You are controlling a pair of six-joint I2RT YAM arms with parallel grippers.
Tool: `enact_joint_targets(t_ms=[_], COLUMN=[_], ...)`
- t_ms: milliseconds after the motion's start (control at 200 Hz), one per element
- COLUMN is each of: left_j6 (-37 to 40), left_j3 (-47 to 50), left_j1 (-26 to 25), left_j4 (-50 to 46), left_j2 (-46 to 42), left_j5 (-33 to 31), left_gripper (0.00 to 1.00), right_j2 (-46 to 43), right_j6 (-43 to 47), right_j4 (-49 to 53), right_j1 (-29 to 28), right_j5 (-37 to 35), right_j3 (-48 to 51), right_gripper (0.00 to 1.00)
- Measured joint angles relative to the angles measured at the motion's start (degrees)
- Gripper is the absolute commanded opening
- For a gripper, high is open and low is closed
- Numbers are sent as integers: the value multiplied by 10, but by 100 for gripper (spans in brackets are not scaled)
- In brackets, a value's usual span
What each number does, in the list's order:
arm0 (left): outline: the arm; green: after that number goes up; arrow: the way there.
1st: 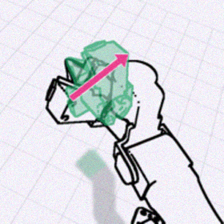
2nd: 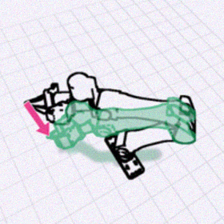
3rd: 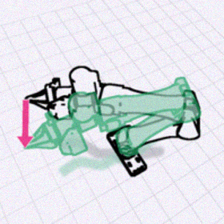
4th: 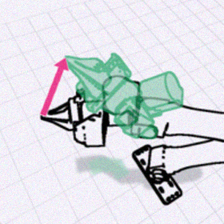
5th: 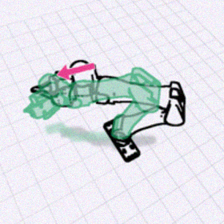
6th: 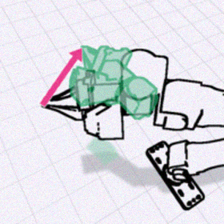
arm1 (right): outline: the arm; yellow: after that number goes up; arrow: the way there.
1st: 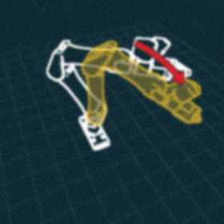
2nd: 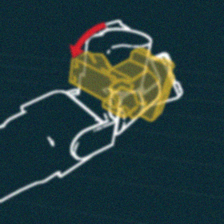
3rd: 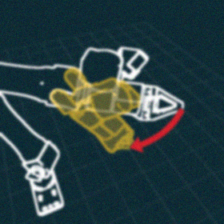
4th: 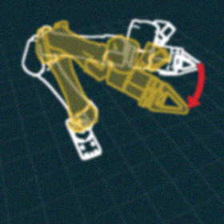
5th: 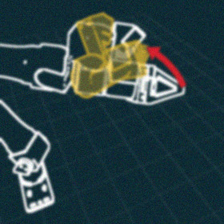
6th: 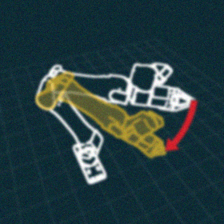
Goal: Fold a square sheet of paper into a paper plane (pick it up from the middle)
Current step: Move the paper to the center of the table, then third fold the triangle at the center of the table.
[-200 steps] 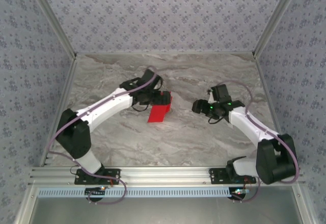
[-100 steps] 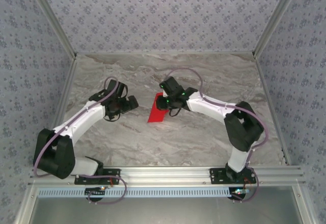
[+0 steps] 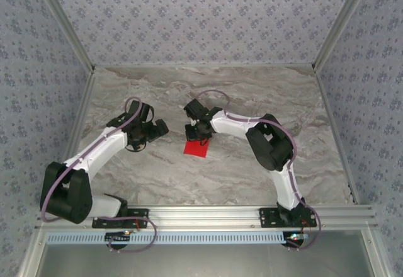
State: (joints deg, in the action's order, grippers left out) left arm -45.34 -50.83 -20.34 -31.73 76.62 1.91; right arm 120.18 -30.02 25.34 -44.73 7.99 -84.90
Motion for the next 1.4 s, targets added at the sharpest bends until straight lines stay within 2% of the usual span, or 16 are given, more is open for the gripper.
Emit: enact_joint_targets(t_ms=[215, 395, 465, 525, 600, 705, 884, 1054, 1194, 1404], left_j6=[0, 3, 3, 3, 3, 2, -2, -13, -19, -23], left_j3=[0, 3, 9, 14, 15, 15, 13, -14, -42, -46], left_j1=[0, 0, -1, -5, -19, -51, -112, -158, -176, -177], left_j4=[12, 28, 43, 59, 78, 112, 191, 252, 281, 292], left_j2=[10, 11, 12, 17, 31, 51, 89, 162, 218, 245], left_j5=[18, 43, 58, 71, 90, 117, 177, 215, 231, 236], left_gripper=[99, 99, 99, 97, 92, 83, 62, 47, 43, 42], right_j2=[-2, -63, -92, -112, -141, -202, -322, -367, -368, -369], right_j6=[68, 173, 196, 200, 177, 116, 7, -48, -63, -76], right_j4=[-3, -14, 0, 7, 7, -26, -106, -142, -156, -188], right_j1=[0, 1, 5, 12, 22, 41, 102, 174, 204, 208], right_j5=[24, 50, 56, 65, 72, 85, 105, 139, 183, 245], right_j3=[16, 106, 137, 158, 185, 233, 339, 420, 464, 499], right_gripper=[19, 20, 25, 33, 45, 54, 58, 59, 59, 55])
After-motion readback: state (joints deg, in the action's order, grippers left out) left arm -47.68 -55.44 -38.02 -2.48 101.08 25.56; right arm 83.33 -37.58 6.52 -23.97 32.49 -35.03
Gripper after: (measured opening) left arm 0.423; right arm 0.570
